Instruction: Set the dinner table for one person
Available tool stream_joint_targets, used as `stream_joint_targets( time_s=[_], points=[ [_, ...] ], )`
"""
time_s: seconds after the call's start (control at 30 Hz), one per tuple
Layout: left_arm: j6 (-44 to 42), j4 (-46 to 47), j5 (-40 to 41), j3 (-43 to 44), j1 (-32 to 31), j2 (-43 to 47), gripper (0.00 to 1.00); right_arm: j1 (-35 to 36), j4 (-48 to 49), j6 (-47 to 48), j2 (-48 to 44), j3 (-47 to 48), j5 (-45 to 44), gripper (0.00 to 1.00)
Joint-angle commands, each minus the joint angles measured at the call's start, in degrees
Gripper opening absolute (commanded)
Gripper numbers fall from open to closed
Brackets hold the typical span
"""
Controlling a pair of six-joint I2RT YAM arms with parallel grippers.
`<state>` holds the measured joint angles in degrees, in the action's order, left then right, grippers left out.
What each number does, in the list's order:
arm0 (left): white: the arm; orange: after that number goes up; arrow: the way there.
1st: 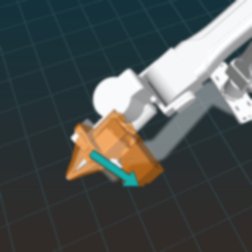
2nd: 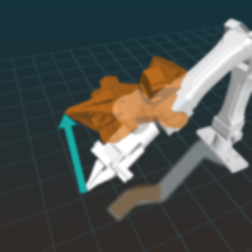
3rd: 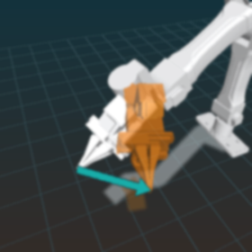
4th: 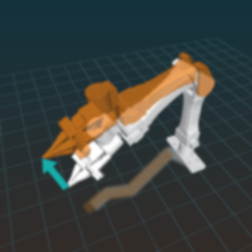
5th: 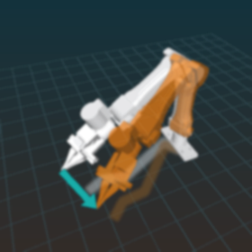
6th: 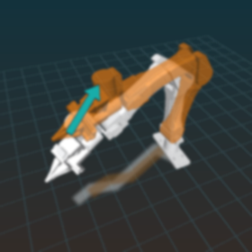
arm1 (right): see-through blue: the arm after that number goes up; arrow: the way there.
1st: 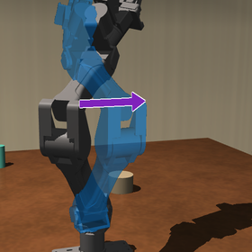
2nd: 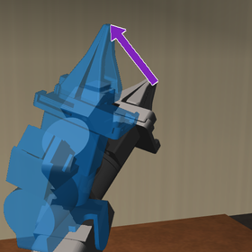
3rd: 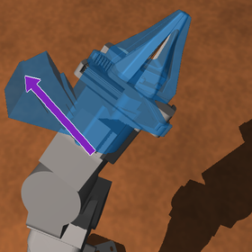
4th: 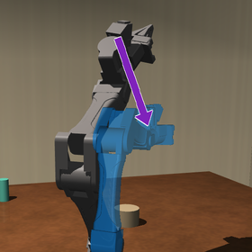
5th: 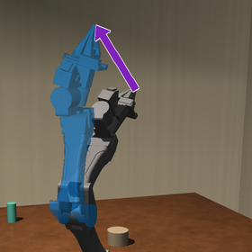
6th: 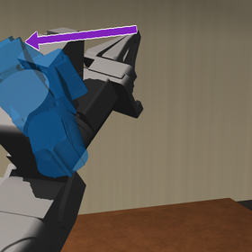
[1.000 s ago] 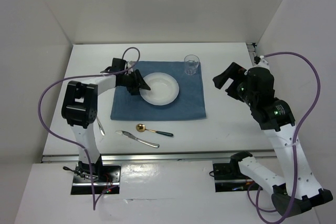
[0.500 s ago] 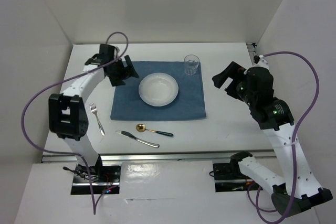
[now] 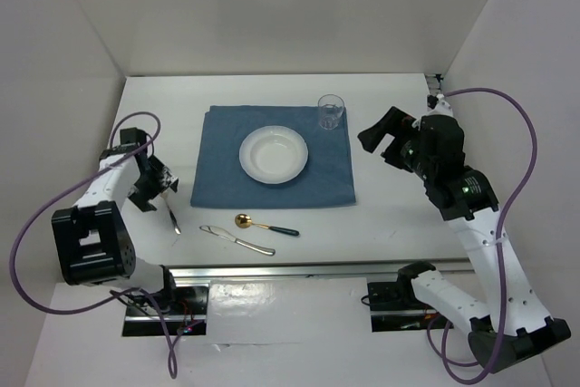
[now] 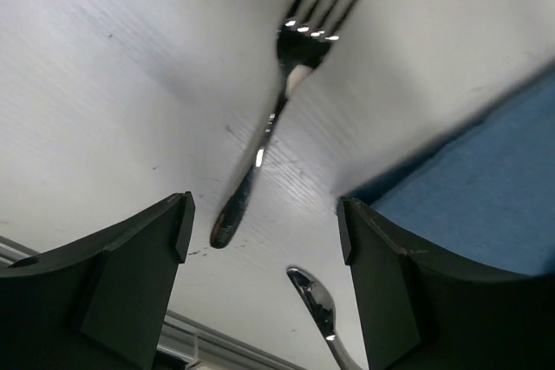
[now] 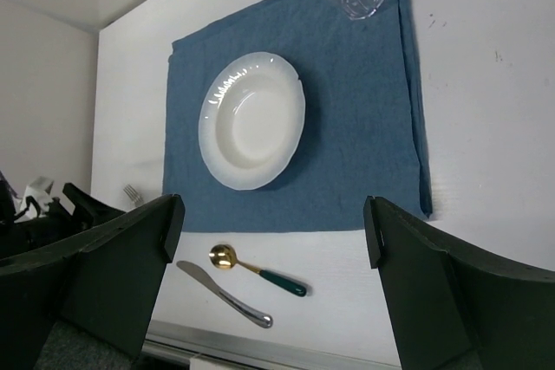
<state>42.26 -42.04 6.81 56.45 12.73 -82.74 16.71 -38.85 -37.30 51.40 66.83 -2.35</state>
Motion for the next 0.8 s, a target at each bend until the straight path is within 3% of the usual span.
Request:
stream_joint_targets(
  time_s=[0.0, 0.13, 0.4, 0.63, 0.7, 0.77],
  points=[
    [0.28, 3.63, -1.44, -1.25, 2.55, -0.75, 0.84, -0.27, 3.52, 1.18, 0.02, -0.38, 1.29, 0.98],
    [1.67, 4.34, -2.51, -1.95, 3.18, -6.36, 0.71, -0.27, 3.52, 1.18, -0.50, -0.91, 1.82, 0.98],
    [3.71, 7.85, -2.77, -1.69, 3.18, -11.21, 0.64, -0.27, 3.52, 1.18, -1.04, -1.96, 2.35, 0.98],
    [4.32, 5.57, -0.93, 0.06, 3.18, -12.71, 0.24, -0.27, 2.46, 1.70, -1.56, -1.44, 1.83, 0.98],
    [4.32, 4.00, 0.31, 1.12, 3.18, -10.35, 0.02, -0.27, 2.46, 1.70, -1.56, -0.83, 1.82, 0.98],
    [3.54, 2.76, 2.41, 3.57, 3.18, -7.98, 0.00, -0.27, 1.94, 2.23, -1.56, -0.82, 1.30, 0.98]
  ],
)
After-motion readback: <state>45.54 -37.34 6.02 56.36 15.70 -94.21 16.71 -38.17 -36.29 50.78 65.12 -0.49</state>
